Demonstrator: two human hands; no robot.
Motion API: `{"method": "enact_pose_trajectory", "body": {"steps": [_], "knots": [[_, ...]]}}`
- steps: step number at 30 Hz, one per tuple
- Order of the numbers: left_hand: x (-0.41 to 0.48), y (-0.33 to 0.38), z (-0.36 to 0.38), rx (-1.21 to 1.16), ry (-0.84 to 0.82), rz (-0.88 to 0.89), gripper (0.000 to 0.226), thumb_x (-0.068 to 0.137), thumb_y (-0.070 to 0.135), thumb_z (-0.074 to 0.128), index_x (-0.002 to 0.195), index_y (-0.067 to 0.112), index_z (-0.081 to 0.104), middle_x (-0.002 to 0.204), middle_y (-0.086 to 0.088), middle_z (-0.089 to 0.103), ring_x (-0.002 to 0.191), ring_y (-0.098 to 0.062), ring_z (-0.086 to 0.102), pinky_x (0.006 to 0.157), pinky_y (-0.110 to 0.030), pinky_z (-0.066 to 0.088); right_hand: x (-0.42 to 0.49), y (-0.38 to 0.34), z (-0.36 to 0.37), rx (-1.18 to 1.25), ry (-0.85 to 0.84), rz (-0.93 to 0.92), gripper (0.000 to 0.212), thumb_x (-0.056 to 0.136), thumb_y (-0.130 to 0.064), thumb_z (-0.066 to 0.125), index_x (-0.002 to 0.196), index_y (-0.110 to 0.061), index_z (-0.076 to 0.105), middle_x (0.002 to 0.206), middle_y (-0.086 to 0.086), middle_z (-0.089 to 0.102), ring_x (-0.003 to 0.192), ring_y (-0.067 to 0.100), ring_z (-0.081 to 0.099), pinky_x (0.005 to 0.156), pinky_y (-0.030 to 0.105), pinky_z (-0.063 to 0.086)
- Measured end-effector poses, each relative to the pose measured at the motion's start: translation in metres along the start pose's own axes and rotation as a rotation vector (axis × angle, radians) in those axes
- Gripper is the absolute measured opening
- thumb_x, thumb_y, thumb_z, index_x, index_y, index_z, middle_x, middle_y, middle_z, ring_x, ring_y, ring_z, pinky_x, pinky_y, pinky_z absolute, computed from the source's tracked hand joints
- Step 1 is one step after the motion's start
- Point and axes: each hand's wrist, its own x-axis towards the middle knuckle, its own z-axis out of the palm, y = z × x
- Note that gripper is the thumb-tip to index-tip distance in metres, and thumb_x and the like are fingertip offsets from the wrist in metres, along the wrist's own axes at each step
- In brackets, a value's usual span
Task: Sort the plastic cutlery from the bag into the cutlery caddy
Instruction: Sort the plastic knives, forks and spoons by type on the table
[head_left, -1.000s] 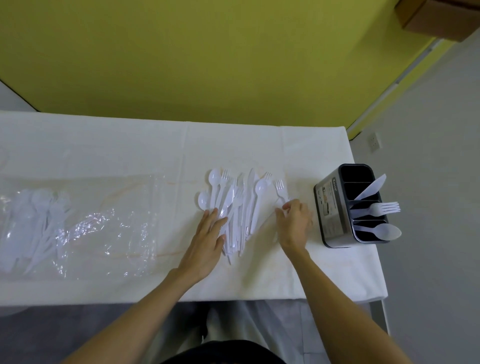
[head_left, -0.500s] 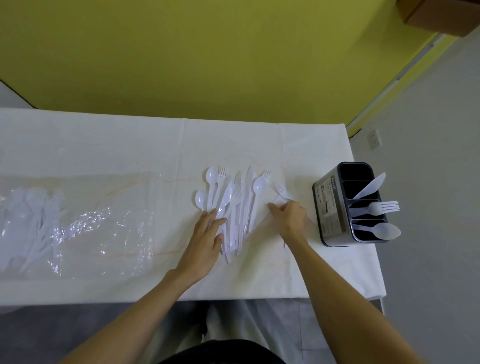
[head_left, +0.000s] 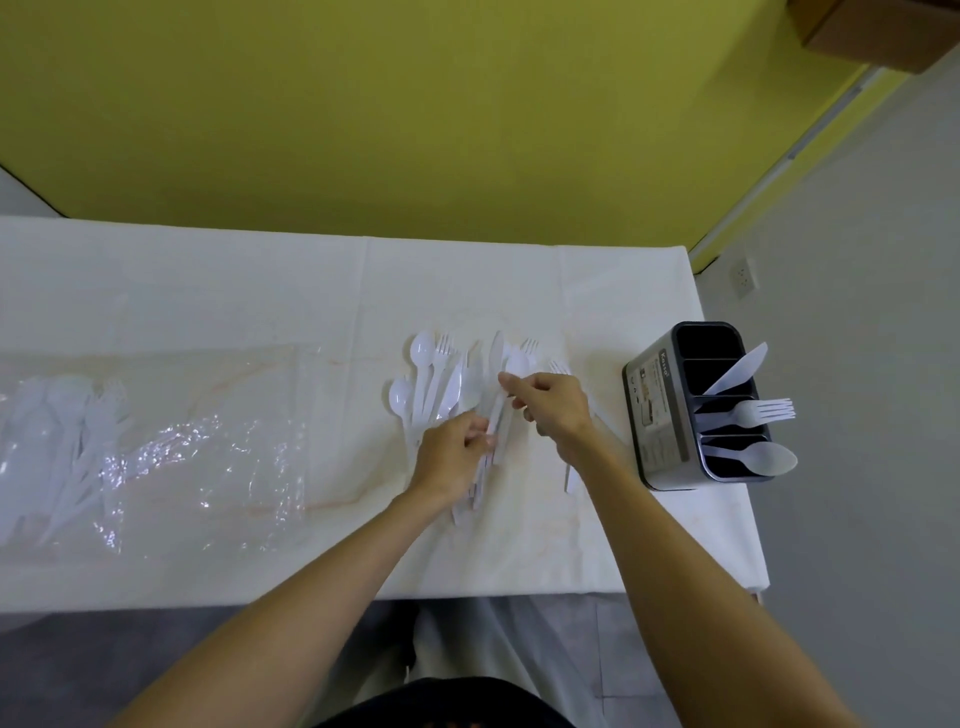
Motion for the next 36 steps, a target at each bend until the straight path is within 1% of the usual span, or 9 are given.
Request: {"method": "enact_pose_trajectory", "body": {"steps": [3,8,12,15,17,20,29,33,36], "knots": [[0.002,-0.011,-0.006,-0.011,0.082,-0.07,0.016,0.094,0.013,0.053,0.102,0.008,0.067,0.098,0.0,0.069,0.089,-0.015,0.06,0.076,-0.021,0.042,0.004,0.018,0.013,-0.119,0.166,0.014,0.045,0.089,-0.049,0.061,0.063,-0.013,0.054,0.057,-0.006,0.053,0.056,0.01,0.047,0.06,0.027,0.04],[-0.005,-0.03,-0.015,-0.076,0.119,-0.096,0.014,0.092,0.02,0.059,0.099,0.013,0.068,0.09,0.001,0.068,0.08,-0.014,0.06,0.071,-0.021,0.043,0.003,0.032,0.021,-0.304,0.136,0.036,0.019,0.09,-0.028,0.064,0.086,-0.011,0.06,0.076,0.0,0.061,0.068,0.013,0.053,0.056,0.023,0.04],[-0.01,-0.034,-0.017,-0.091,0.127,-0.101,0.011,0.093,0.023,0.059,0.095,0.016,0.067,0.088,0.004,0.067,0.072,-0.007,0.058,0.063,-0.016,0.043,0.0,0.039,-0.004,-0.406,0.166,0.071,0.027,0.085,-0.019,0.061,0.062,-0.014,0.049,0.06,0.001,0.051,0.055,0.015,0.047,0.048,0.024,0.035],[-0.013,-0.037,-0.018,-0.09,0.126,-0.102,0.011,0.093,0.023,0.059,0.097,0.017,0.067,0.089,0.006,0.067,0.075,-0.005,0.059,0.062,-0.014,0.042,-0.007,0.042,-0.016,-0.431,0.248,0.035,0.015,0.087,-0.023,0.064,0.085,-0.01,0.057,0.078,0.001,0.054,0.07,0.02,0.054,0.057,0.028,0.042],[-0.014,-0.039,-0.018,-0.091,0.122,-0.099,0.012,0.093,0.023,0.059,0.097,0.016,0.067,0.089,0.005,0.068,0.076,-0.006,0.06,0.064,-0.015,0.044,-0.007,0.038,-0.01,-0.455,0.318,-0.074,0.023,0.09,-0.022,0.062,0.108,-0.011,0.052,0.1,0.001,0.05,0.082,0.022,0.056,0.066,0.031,0.043],[-0.015,-0.041,-0.019,-0.095,0.116,-0.097,0.012,0.092,0.022,0.059,0.097,0.016,0.068,0.088,0.005,0.068,0.08,-0.013,0.063,0.074,-0.024,0.05,-0.002,0.026,0.01,-0.649,0.224,-0.292,0.026,0.097,-0.019,0.048,0.122,-0.019,0.055,0.114,0.005,0.051,0.088,0.025,0.06,0.072,0.038,0.051],[-0.015,-0.048,-0.026,-0.12,0.14,-0.114,0.014,0.093,0.021,0.058,0.103,0.016,0.067,0.094,0.002,0.068,0.089,-0.016,0.065,0.083,-0.028,0.053,-0.006,0.069,-0.012,-0.822,0.224,-0.515,0.013,0.091,-0.011,0.061,0.083,-0.005,0.069,0.084,0.006,0.056,0.069,0.028,0.058,0.048,0.031,0.042],[-0.019,-0.05,-0.024,-0.12,0.139,-0.109,0.014,0.093,0.021,0.058,0.102,0.016,0.067,0.093,0.003,0.068,0.089,-0.015,0.065,0.084,-0.029,0.053,-0.007,0.039,0.009,-0.66,0.218,-0.354,0.018,0.094,-0.018,0.054,0.089,-0.005,0.066,0.093,0.003,0.058,0.075,0.025,0.058,0.06,0.033,0.049],[-0.02,-0.05,-0.023,-0.111,0.137,-0.103,0.013,0.092,0.022,0.058,0.101,0.017,0.068,0.092,0.004,0.068,0.086,-0.013,0.064,0.084,-0.029,0.054,0.0,0.021,0.035,-0.45,0.184,-0.122,0.024,0.093,-0.024,0.057,0.074,-0.01,0.052,0.068,-0.001,0.051,0.061,0.019,0.05,0.051,0.027,0.037]]}}
